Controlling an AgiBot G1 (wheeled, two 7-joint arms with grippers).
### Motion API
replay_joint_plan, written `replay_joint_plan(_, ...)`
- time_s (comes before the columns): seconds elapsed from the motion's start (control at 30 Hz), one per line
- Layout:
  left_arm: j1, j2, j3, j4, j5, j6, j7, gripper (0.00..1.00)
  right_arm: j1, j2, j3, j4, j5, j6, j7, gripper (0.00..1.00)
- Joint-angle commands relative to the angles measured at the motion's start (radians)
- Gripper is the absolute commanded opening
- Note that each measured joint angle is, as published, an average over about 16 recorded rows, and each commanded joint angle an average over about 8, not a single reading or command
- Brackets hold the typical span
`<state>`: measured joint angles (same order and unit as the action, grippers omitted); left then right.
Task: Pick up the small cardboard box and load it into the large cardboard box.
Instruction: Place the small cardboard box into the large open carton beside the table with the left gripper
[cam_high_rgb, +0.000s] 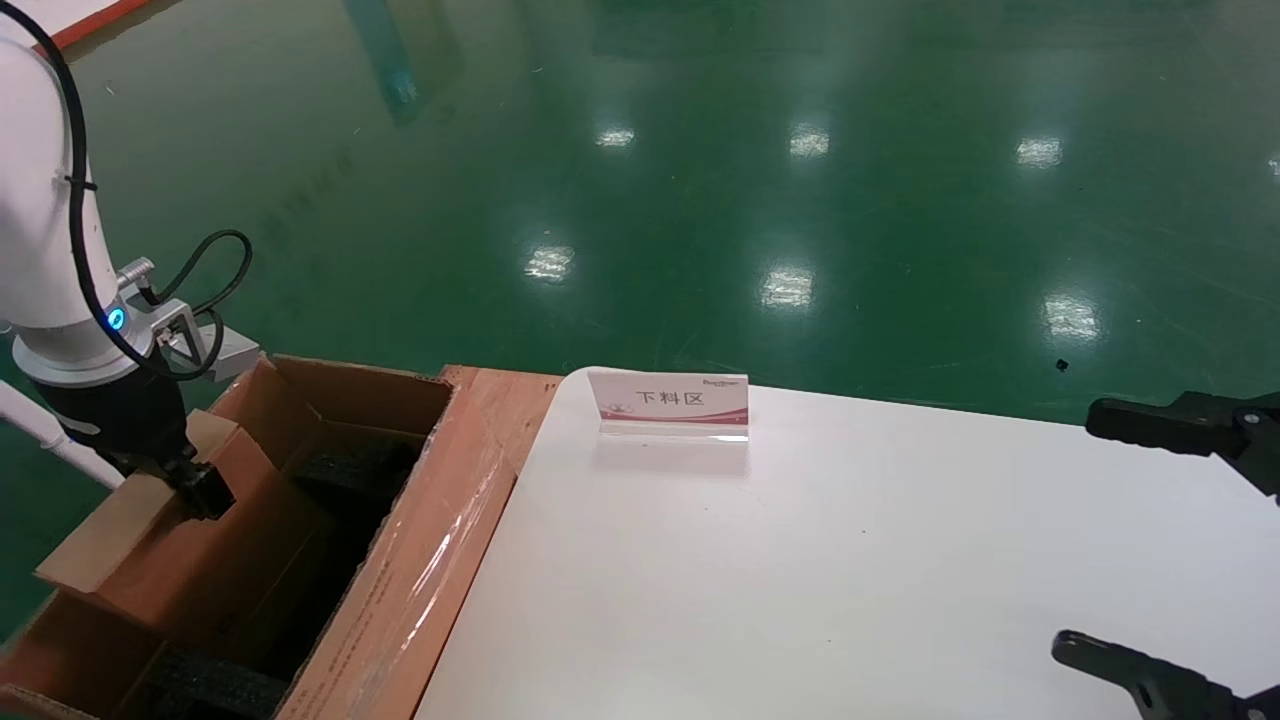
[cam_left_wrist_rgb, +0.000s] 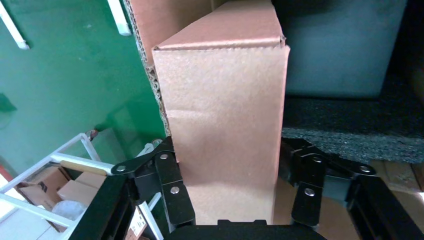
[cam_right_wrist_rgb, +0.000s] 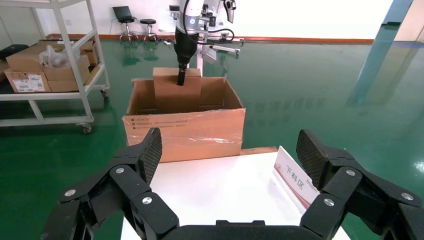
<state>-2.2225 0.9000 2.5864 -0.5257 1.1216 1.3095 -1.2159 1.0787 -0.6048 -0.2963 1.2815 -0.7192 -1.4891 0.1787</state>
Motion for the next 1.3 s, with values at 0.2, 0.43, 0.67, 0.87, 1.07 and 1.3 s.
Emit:
replay_joint_plan(0.2, 0.052, 0.012, -0.007, 0.081, -0.015, 0.005, 0.03, 0.0, 0.0, 0.0, 0.0, 0.0, 0.0, 0.0, 0.0, 1.0)
replay_joint_plan(0.43, 0.102, 0.027, -0.015, 0.158, -0.031, 0.015, 0.054, 0.0, 0.0, 0.0, -0.001, 0.0, 0.001, 0.0, 0.0, 1.0)
replay_joint_plan(0.67, 0.157, 0.043, -0.02, 0.233, -0.042, 0.018, 0.07, 0.0, 0.0, 0.0, -0.001, 0.0, 0.001, 0.0, -0.001, 1.0)
replay_joint_plan(0.87, 0.199, 0.052, -0.025, 0.289, -0.052, 0.02, 0.088, 0.0, 0.0, 0.001, -0.001, 0.0, 0.001, 0.001, -0.001, 1.0)
replay_joint_plan(1.07, 0.241, 0.058, -0.03, 0.336, -0.061, 0.028, 0.104, 0.0, 0.0, 0.001, -0.002, 0.0, 0.001, 0.001, -0.001, 1.0)
replay_joint_plan(1.3, 0.278, 0.065, -0.032, 0.376, -0.067, 0.039, 0.109, 0.56, 0.0, 0.001, -0.002, 0.0, 0.001, 0.001, -0.001, 1.0)
